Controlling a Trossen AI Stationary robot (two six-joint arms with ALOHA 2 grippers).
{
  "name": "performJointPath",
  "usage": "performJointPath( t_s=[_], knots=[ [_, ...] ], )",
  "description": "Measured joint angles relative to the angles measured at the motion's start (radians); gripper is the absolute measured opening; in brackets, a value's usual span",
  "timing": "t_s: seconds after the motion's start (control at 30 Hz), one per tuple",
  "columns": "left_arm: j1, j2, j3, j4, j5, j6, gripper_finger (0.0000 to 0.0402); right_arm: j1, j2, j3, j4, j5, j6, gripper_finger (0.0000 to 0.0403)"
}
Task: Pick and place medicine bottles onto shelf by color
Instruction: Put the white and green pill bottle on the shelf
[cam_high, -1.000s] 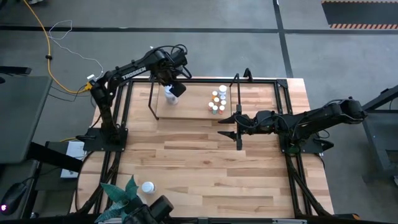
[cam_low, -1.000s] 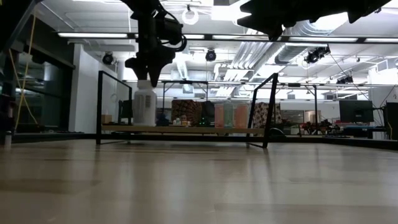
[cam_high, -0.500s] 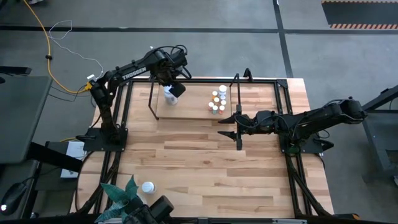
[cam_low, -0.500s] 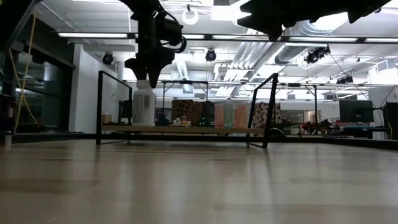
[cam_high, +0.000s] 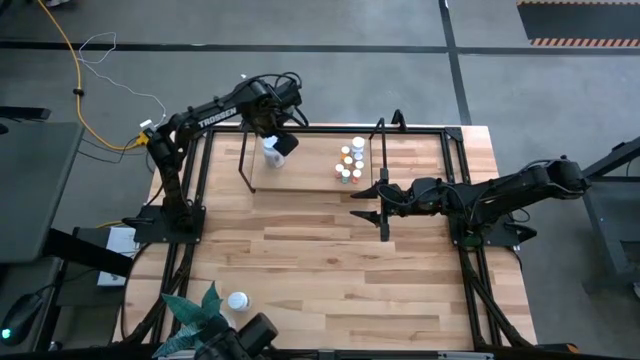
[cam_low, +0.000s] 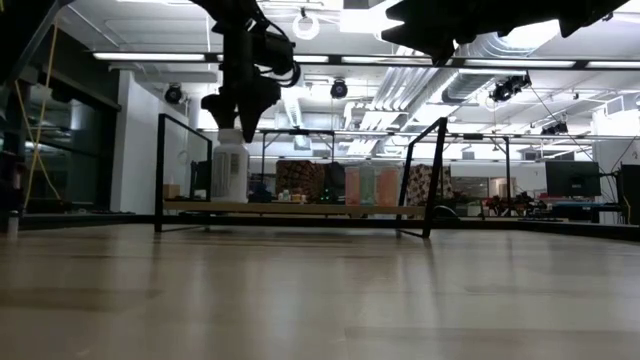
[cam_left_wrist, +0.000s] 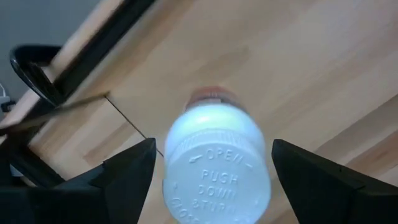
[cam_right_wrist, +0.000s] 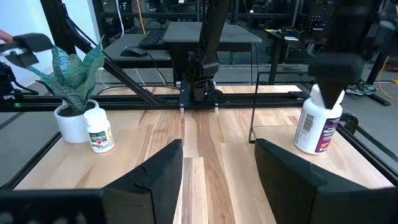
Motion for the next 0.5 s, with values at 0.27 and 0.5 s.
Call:
performJointPath(
  t_s=[0.27, 0.5],
  knots=[
    [0.001, -0.002, 0.177, -0.006, -0.001, -0.001, 0.0310, 0.000, 0.000, 0.000, 0.000, 0.000, 0.000, 0.0193],
    [-0.071, -0.033, 0.273, -0.017, 0.003, -0.032, 0.0310, 0.000, 0.000, 0.000, 0.000, 0.000, 0.000, 0.0193]
  ],
)
